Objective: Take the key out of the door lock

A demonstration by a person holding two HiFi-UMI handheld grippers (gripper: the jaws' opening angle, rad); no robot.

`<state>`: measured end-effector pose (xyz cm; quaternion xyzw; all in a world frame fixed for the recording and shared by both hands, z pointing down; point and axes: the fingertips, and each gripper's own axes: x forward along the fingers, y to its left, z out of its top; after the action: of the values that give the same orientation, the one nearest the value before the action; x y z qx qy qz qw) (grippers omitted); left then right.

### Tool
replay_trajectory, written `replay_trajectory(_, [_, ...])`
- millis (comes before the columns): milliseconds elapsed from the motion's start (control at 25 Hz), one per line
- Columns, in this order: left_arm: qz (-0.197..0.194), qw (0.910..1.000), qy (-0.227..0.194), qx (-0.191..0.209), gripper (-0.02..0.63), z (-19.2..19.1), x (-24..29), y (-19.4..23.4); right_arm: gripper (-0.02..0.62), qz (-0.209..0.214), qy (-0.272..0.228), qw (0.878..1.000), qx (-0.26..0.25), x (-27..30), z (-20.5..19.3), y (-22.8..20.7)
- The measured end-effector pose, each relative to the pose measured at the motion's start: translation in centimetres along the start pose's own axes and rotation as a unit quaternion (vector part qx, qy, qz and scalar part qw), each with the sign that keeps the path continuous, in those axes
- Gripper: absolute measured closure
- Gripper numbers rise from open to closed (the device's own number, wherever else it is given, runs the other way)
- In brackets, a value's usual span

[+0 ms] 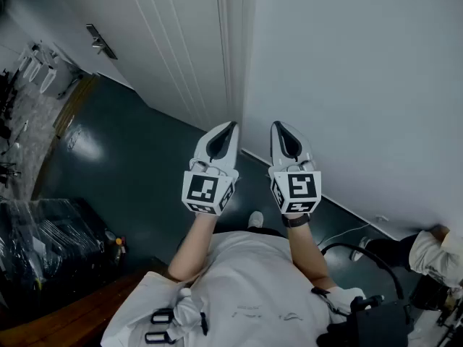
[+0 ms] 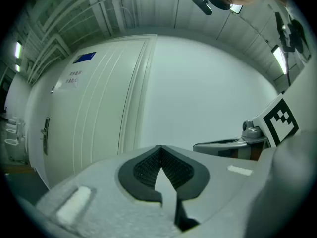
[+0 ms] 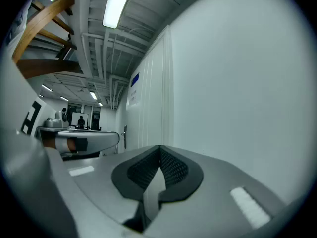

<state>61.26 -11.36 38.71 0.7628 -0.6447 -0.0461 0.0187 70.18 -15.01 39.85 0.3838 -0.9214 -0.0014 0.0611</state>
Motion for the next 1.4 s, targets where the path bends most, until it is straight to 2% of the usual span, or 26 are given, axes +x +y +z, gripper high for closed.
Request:
replay_trajectory(160, [0.007,1.0000,0.003,-0.004,0.606,-0.3,-0.3,0.5,0.594,0.007,0.013,1.000,0.010,0.7,-0.7,0.6])
replay_trajectory(280, [0.024,0.9997,0.007,-0.004,0.604,-0.5,-1.5,1.3,0.594,0.032,0.020,0.999,0.019,1.6,-1.2,1.9])
replay_trajectory(520, [0.092,0.9956,0.016,0.001,0.604,-0.2,-6.1,5.2,0.600,0.110,0.018,0.994,0.024,4.3,-0.8,8.1])
replay_trajectory(680, [0.158,0.9872,0.022,0.009,0.604,0.1,-11.1,9.5,0.600,0.195,0.043,0.980,0.025,6.4,-1.8,15.7])
replay_trajectory(920, [0.268,0.9633,0.022,0.008,0.605,0.7,-19.7,16.9,0.598,0.316,0.053,0.947,0.007,9.2,-1.6,28.0])
replay_trajectory(1160, [0.356,0.9340,0.004,0.027,0.606,3.3,-28.6,24.4,0.601,0.386,0.027,0.922,-0.002,11.8,1.0,39.6])
replay_trajectory(1240, [0.389,0.9207,0.000,0.033,0.606,4.0,-31.7,27.1,0.601,0.411,0.016,0.912,-0.008,12.6,1.9,43.7])
replay_trajectory(1400, [0.472,0.8810,0.015,0.024,0.604,4.0,-38.9,32.9,0.603,0.458,-0.009,0.889,-0.027,13.7,3.3,51.8])
